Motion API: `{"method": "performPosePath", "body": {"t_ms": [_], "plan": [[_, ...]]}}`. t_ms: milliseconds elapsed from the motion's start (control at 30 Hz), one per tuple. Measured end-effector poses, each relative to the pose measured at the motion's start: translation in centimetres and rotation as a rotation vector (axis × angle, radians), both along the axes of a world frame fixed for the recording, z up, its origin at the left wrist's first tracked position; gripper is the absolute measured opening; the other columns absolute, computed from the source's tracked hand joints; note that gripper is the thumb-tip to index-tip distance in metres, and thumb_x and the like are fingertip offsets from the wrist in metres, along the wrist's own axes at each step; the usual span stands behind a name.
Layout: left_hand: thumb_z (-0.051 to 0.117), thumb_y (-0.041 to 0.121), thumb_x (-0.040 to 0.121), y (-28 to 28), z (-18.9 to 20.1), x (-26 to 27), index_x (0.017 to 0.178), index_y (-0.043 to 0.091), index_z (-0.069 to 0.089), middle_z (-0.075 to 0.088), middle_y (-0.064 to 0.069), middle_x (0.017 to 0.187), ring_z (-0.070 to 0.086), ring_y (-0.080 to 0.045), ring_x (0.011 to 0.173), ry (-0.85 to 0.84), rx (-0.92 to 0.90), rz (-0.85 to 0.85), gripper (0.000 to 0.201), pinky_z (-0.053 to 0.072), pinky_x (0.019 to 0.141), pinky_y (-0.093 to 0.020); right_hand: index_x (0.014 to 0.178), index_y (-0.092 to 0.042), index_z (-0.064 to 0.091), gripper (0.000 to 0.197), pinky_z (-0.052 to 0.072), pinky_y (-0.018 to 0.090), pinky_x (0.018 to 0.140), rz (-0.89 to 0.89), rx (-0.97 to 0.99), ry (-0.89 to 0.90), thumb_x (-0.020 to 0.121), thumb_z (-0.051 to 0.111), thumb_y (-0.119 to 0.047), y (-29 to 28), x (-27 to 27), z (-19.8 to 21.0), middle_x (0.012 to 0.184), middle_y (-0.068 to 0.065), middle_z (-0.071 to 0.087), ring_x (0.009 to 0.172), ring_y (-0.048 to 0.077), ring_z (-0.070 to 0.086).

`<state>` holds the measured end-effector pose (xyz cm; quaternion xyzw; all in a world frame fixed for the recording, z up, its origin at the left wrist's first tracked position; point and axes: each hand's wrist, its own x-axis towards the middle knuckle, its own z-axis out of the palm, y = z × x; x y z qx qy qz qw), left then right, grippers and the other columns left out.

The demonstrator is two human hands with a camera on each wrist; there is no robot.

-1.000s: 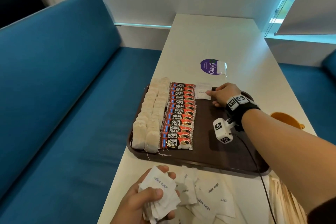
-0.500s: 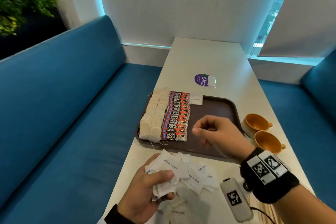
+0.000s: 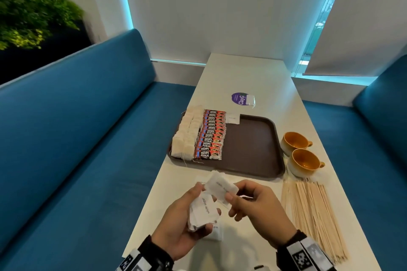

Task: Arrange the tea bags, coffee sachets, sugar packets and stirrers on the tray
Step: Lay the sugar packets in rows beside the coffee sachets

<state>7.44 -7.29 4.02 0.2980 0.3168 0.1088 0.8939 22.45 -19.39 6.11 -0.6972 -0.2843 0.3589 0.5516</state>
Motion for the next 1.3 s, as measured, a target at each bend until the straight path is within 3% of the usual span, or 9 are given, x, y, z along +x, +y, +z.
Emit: {"method": "performPosePath", "body": {"t_ms": [200,400,567,733,833,900,1067,1167,1300], "plan": [[0.075,-0.004,0.071,-0.8,-0.9,-1.0,0.131,0.015,0.064,0.072,-0.015,0.118,0.071,-0.039,0.097,-0.075,-0.006,-0.046,0.063,0.054,0.047,-0.029,0.094,0.003,0.073,0.01,0.063,0.032,0.072,-0.075,0.183,-0.051,0.084,0.075,0.003,-0.8,0.5,0.9,0.087,0.012,0.078,0.078,0.03,0.076],[0.084,0.004,0.072,-1.1,-0.8,-0.9,0.13,0.021,0.067,0.068,-0.02,0.127,0.066,-0.04,0.11,-0.127,-0.002,-0.064,0.063,0.058,0.048,-0.03,0.079,-0.008,0.076,0.033,0.059,0.028,0.086,0.077,0.212,-0.288,0.079,0.064,0.023,-1.3,-0.2,0.0,0.094,0.0,0.078,0.098,0.018,0.073],[0.082,0.021,0.08,-1.1,-0.6,-0.9,0.13,0.023,0.067,0.071,-0.015,0.123,0.069,-0.027,0.093,-0.081,0.081,-0.055,0.053,0.054,0.053,-0.029,0.082,-0.012,0.077,0.046,0.059,0.03,0.087,0.109,0.191,-0.345,0.078,0.049,0.024,-1.8,-0.3,-0.3,0.089,-0.001,0.078,0.096,0.02,0.073],[0.081,0.011,0.071,-1.3,-0.8,-0.4,0.122,0.018,0.064,0.071,-0.018,0.11,0.065,-0.03,0.084,-0.092,0.147,-0.067,0.054,0.051,0.051,-0.031,0.09,-0.012,0.076,0.032,0.06,0.033,0.083,0.085,0.237,-0.264,0.083,0.064,0.017,-1.9,-0.4,-0.2,0.094,0.001,0.076,0.093,0.023,0.073],[0.082,0.008,0.071,-1.3,-0.7,-0.1,0.112,0.021,0.068,0.069,-0.023,0.116,0.062,-0.036,0.094,-0.14,0.145,-0.046,0.045,0.054,0.055,-0.033,0.103,-0.017,0.071,0.031,0.063,0.038,0.075,0.001,0.167,-0.142,0.08,0.082,0.0,-1.7,-0.4,-0.3,0.103,-0.007,0.072,0.089,0.024,0.072],[0.082,0.005,0.071,-1.2,-0.6,0.0,0.107,0.021,0.068,0.068,-0.024,0.12,0.061,-0.038,0.096,-0.155,0.153,-0.031,0.042,0.055,0.058,-0.036,0.103,-0.012,0.071,0.029,0.063,0.043,0.072,-0.045,0.128,-0.03,0.079,0.084,-0.003,-1.6,-0.2,-0.3,0.099,0.002,0.074,0.076,0.03,0.072],[0.089,0.016,0.072,-0.8,-0.4,0.1,0.126,0.013,0.063,0.066,-0.026,0.12,0.059,-0.036,0.094,-0.076,0.185,-0.075,0.06,0.054,0.06,-0.037,0.099,-0.002,0.076,0.017,0.062,0.034,0.069,-0.065,0.107,0.07,0.082,0.079,-0.002,-1.8,0.3,-0.2,0.089,0.016,0.077,0.076,0.041,0.071],[0.08,0.033,0.088,-1.0,0.1,0.2,0.124,0.015,0.067,0.069,-0.02,0.112,0.058,-0.032,0.086,-0.05,0.172,-0.132,0.043,0.051,0.06,-0.034,0.099,-0.008,0.079,0.016,0.061,0.028,0.067,-0.051,0.075,0.05,0.085,0.076,-0.001,-1.8,0.5,-0.3,0.089,0.014,0.077,0.076,0.034,0.071],[0.072,0.03,0.093,-1.2,-0.1,0.4,0.119,0.011,0.068,0.07,-0.02,0.108,0.059,-0.031,0.077,-0.018,0.17,-0.107,0.032,0.047,0.057,-0.032,0.1,-0.013,0.08,0.018,0.06,0.027,0.067,-0.029,0.062,0.003,0.088,0.073,-0.001,-1.6,0.5,-0.7,0.087,0.007,0.078,0.073,0.021,0.069]]}}
